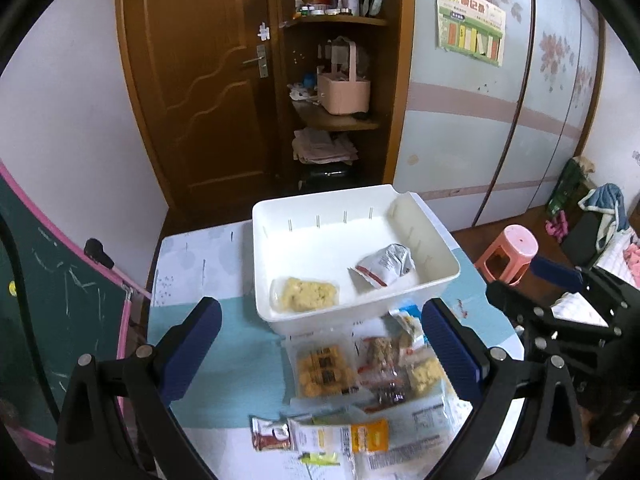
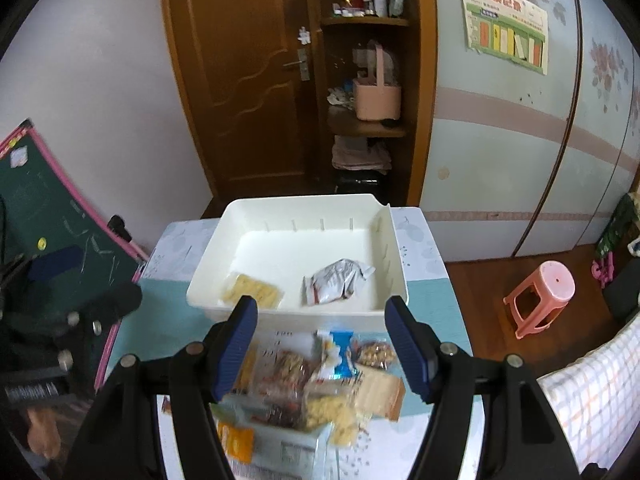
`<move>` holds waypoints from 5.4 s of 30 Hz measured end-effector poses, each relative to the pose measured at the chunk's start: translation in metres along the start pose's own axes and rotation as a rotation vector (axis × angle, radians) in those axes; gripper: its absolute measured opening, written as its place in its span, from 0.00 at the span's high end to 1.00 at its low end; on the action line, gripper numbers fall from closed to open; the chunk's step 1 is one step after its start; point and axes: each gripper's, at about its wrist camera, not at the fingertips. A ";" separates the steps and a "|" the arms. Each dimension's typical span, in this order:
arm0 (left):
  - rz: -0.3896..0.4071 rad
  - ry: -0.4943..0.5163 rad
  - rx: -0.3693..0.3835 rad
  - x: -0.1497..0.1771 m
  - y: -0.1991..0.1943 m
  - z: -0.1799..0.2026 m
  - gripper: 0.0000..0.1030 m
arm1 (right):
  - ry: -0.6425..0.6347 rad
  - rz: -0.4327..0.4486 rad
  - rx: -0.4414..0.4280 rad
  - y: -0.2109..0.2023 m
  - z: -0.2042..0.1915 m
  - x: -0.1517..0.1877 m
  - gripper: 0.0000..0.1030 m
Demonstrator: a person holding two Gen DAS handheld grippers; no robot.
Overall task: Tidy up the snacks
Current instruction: 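Withdraw both tools from the bin back toward the snacks, then grasp the OATS bar with left tool while right grasps the clear-blue bag, then lift both packages over the white bin and release them inside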
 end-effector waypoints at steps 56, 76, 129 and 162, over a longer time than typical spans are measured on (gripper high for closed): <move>-0.329 0.538 0.237 0.167 0.147 0.033 0.03 | 0.062 -0.503 -0.302 0.115 0.024 0.187 0.35; -0.344 0.410 0.162 0.160 0.129 0.029 0.64 | 0.007 -0.394 -0.342 0.077 0.018 0.169 0.85; 0.069 0.090 0.060 -0.134 0.038 -0.008 0.64 | -0.103 0.275 0.001 -0.020 -0.014 -0.126 0.88; 0.026 0.049 -0.026 -0.132 0.105 -0.006 0.04 | -0.073 0.153 0.033 0.058 -0.016 -0.137 0.38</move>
Point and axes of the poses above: each gripper's, at about its wrist camera, not at the fingertips, and y roughly the way its jaws point, z to its right, x to its underside, and after that the axes turned 6 degrees about y, right-handed
